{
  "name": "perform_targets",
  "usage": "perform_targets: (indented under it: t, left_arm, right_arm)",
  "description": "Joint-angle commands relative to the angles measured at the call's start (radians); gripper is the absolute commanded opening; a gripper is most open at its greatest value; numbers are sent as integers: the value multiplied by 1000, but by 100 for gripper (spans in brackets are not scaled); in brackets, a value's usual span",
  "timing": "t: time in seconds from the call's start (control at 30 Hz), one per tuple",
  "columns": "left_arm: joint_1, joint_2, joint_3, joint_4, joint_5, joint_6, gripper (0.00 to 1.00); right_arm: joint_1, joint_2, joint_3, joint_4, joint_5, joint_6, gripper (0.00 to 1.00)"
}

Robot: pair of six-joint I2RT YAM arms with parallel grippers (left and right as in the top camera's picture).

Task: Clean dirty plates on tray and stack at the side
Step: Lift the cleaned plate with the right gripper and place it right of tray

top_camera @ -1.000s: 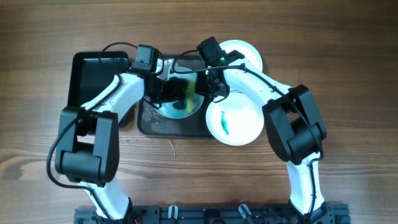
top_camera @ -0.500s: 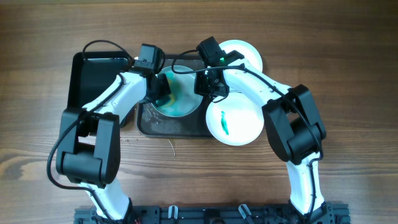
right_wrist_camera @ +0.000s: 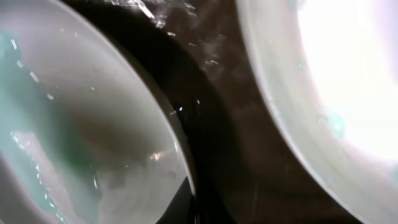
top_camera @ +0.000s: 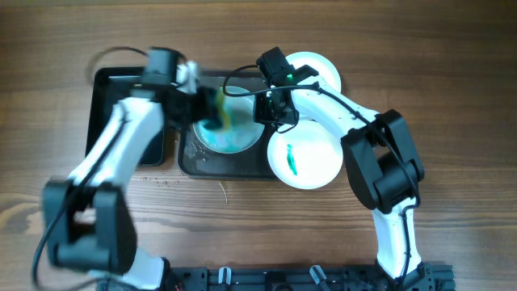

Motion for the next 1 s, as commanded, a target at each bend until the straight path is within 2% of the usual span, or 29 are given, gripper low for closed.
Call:
perform_targets:
  t: [0.0,0.07,0.23,0.5,0.6,0.8,0.97]
  left_arm:
    - [105,-95,30,-21,-133,-31,4]
    - [149,-99,30,-51,-212,-42,4]
    - [219,-85,30,-120,-319,-42,4]
    - [231,-85,30,-123,-318,-41,4]
    - [231,-85,30,-123,-318,-41,4]
    - [231,-85,30,-124,-318,-41,4]
    - [231,-85,30,-124,-318,-41,4]
  right_arm:
    - [-3,17,-5,12,-39,-101,4]
    - [-2,2,12,-4,-3,-134,4]
    - [32,-97,34,-67,302,-177,4]
    - [216,-262,34,-103,879,-219,4]
    - [269,-294,34,-104,1026,-219,4]
    - [398,-333,34,-101,1501,-265,4]
    - [458,-333,34,-99,1682,-263,4]
